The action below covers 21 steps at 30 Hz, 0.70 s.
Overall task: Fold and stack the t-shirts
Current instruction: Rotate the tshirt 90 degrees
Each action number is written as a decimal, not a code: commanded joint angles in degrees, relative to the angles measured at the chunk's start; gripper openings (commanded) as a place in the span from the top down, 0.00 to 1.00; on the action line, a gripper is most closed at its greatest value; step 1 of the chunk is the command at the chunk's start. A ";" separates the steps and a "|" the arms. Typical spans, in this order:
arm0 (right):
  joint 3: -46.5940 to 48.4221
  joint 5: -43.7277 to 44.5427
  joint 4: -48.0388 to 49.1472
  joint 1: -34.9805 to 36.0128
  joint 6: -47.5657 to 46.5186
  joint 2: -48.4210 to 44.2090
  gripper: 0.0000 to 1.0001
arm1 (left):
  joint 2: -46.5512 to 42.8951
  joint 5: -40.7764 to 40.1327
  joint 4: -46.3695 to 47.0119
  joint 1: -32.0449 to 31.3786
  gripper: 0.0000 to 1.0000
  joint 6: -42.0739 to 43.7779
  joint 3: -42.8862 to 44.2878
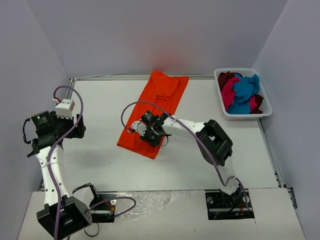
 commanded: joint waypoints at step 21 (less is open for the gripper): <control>-13.42 9.28 -6.20 -14.18 -0.45 -7.39 1.00 | -0.39 8.38 -0.67 0.37 0.25 0.89 0.41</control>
